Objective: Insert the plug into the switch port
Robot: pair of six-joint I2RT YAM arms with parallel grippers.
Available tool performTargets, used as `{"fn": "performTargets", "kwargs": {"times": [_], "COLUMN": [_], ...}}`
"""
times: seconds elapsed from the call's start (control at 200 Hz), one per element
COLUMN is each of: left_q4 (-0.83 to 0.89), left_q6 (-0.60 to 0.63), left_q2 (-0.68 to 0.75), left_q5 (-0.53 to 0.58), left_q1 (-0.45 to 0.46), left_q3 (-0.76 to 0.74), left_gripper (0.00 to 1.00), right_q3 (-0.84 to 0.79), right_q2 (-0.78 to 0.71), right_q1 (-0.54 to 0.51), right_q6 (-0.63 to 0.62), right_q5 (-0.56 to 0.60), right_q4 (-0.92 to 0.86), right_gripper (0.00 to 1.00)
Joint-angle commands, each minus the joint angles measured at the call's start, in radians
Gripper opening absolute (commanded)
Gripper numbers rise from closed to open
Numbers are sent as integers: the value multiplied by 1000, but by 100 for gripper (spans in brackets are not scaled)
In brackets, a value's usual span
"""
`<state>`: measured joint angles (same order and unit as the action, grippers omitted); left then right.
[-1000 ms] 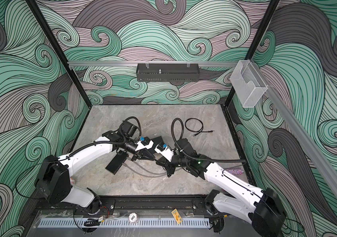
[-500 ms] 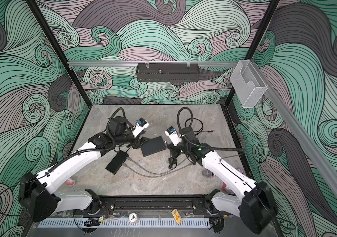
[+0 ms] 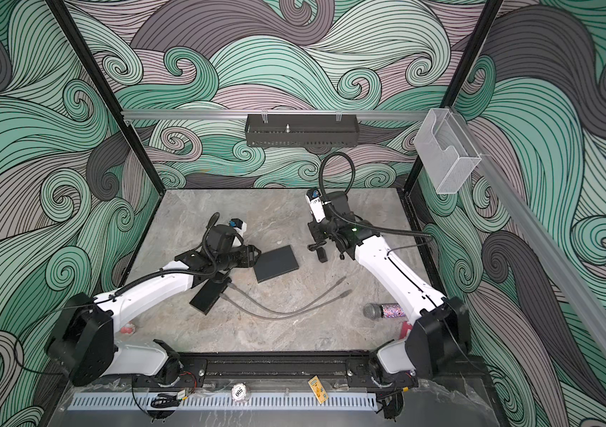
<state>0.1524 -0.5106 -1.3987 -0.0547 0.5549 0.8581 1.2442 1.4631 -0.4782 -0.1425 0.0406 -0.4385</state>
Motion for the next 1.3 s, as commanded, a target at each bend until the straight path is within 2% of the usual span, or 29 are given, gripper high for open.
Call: {"fn": "performTargets", "kwargs": {"times": [0.0,0.16,0.355,0.515,0.595,0.771,0.991,1.296], "left_q4": [-77,-105,-132,-213,-234,-299,-382,-443], "left_q6": [-86,-95,-128,-198,-236,-299,-346,-350], "left_q2": [-12,-17,-52,-68,-66,-45,-132,-243], "left_q5": [-7,-20,-28,-162,-194,-226,-291,-299], "left_q1": [-4,-4,-4,6,21,46,66,62], "left_q3": [-22,-68,-127,-189,-214,-274,-258,-218], "left_gripper": [56,57,57,53,53,53,54,54], "right_q3": [-43,-21,100,236,303,412,541,571], "right_q2": [74,186,371,509,561,657,759,802], "right_q1": [0,-1,-2,-2,-4,-8,-23,-40], "right_q6": [4,9,-12,-46,-54,-74,-107,-122], "right_q5": [-60,-175,-260,-333,-364,-401,-412,-375], "right_q4": [7,-1,-71,-138,-161,-190,-277,-340], "right_gripper": [0,0,0,0,0,0,0,0]}}
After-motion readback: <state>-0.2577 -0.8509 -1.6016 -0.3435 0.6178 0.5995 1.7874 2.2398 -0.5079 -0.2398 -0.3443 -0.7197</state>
